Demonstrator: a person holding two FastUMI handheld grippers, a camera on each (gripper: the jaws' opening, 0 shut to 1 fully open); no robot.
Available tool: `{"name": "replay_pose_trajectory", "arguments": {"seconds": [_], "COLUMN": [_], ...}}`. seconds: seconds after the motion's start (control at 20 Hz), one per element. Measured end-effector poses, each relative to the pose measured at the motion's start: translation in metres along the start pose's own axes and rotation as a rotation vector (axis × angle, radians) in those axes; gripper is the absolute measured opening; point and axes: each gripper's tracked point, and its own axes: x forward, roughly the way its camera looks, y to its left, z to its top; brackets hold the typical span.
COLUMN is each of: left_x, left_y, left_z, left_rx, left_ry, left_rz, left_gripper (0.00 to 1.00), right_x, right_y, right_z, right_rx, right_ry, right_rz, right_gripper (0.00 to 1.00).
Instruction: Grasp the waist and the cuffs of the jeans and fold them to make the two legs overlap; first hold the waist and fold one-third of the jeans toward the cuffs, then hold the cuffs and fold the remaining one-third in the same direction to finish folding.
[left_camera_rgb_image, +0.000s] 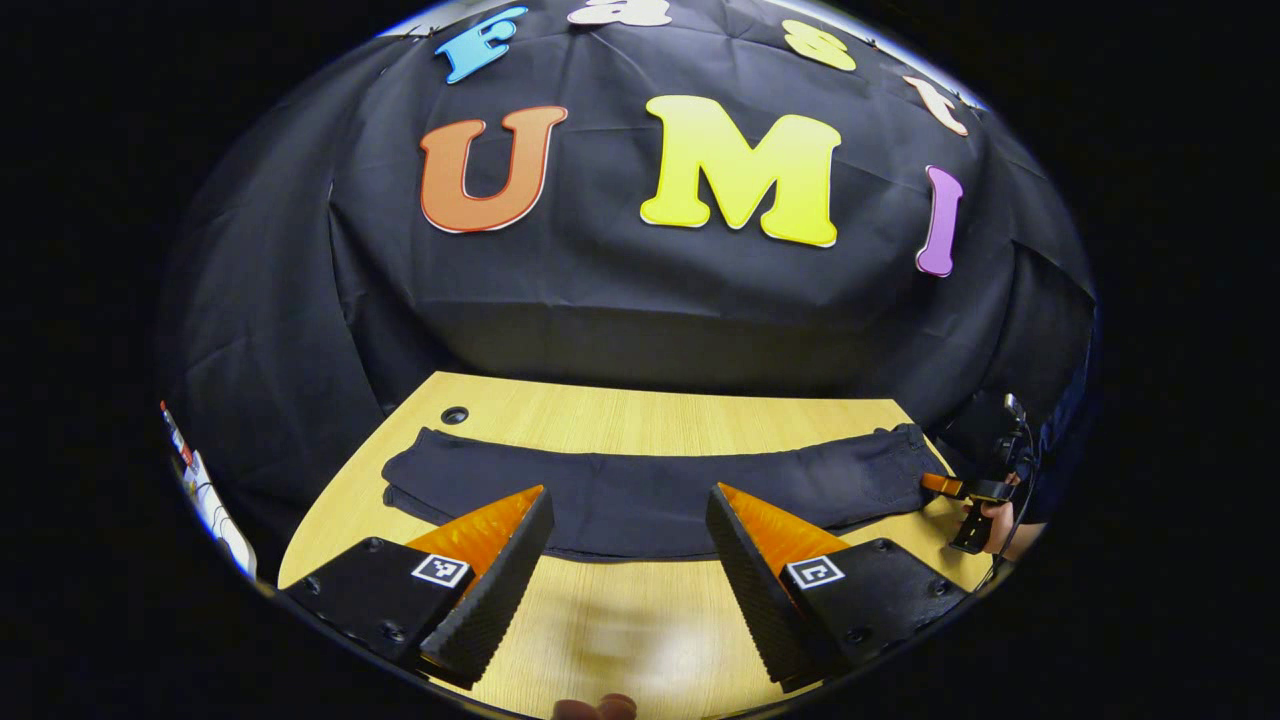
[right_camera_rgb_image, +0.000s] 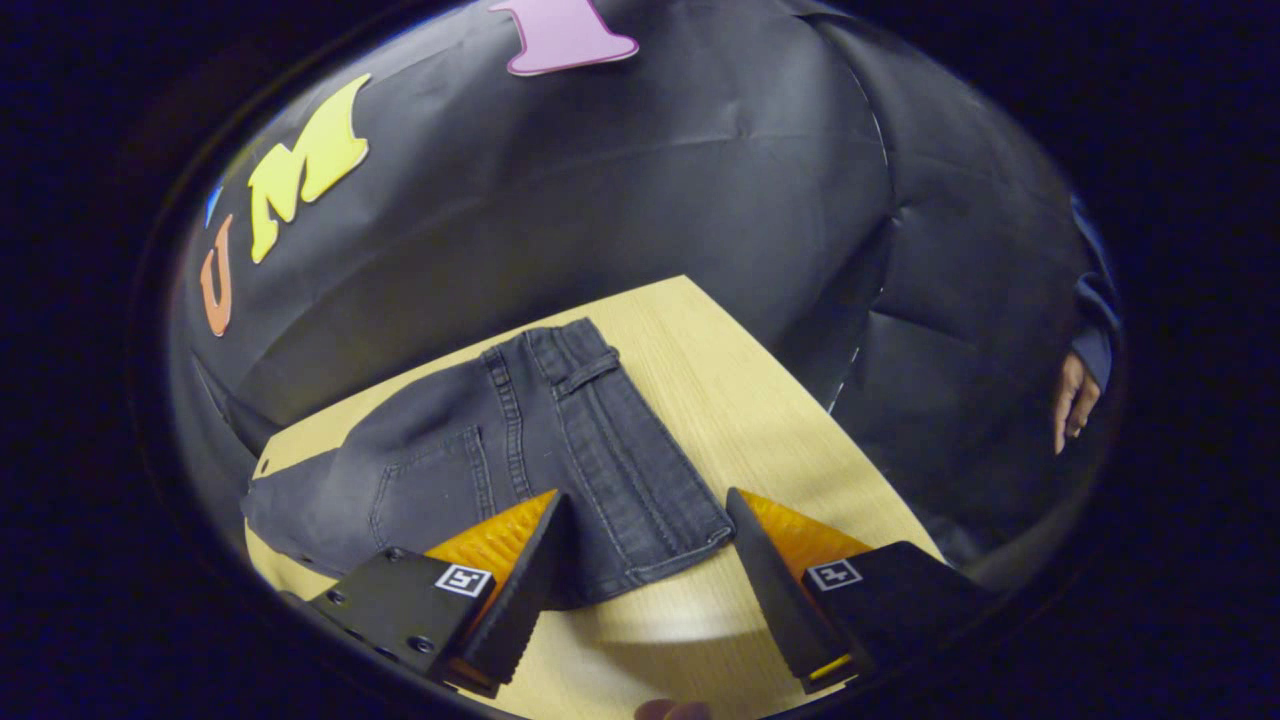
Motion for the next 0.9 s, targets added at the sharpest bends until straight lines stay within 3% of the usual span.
{"name": "replay_pose_trajectory", "arguments": {"seconds": [0.1, 0.2, 0.4, 0.5, 0.7, 0.8, 0.9], "left_x": [0.003, 0.003, -0.001, -0.004, -0.011, -0.012, -0.013], "left_y": [0.005, 0.012, 0.032, 0.043, 0.069, 0.080, 0.091], "left_z": [-0.005, -0.008, -0.013, -0.017, -0.022, -0.025, -0.026], "left_rx": [-0.029, -0.055, -0.101, -0.129, -0.189, -0.231, -0.268], "left_ry": [0.010, 0.021, 0.032, 0.032, 0.021, 0.016, 0.004], "left_rz": [0.005, 0.013, 0.034, 0.045, 0.069, 0.075, 0.075], "left_gripper": [0.99, 0.99, 0.99, 0.99, 0.99, 0.99, 0.99], "right_x": [0.000, -0.003, -0.008, -0.018, -0.067, -0.090, -0.107], "right_y": [0.009, 0.018, 0.015, 0.018, 0.044, 0.078, 0.120], "right_z": [-0.003, -0.006, -0.005, 0.005, 0.042, 0.060, 0.073], "right_rx": [-0.020, -0.027, 0.001, 0.023, -0.038, -0.073, -0.111], "right_ry": [0.007, 0.029, 0.071, 0.056, -0.011, -0.040, -0.063], "right_rz": [0.027, 0.046, 0.001, -0.003, 0.005, 0.037, 0.072], "right_gripper": [0.85, 0.62, 0.15, 0.11, 0.14, 0.10, 0.14]}}
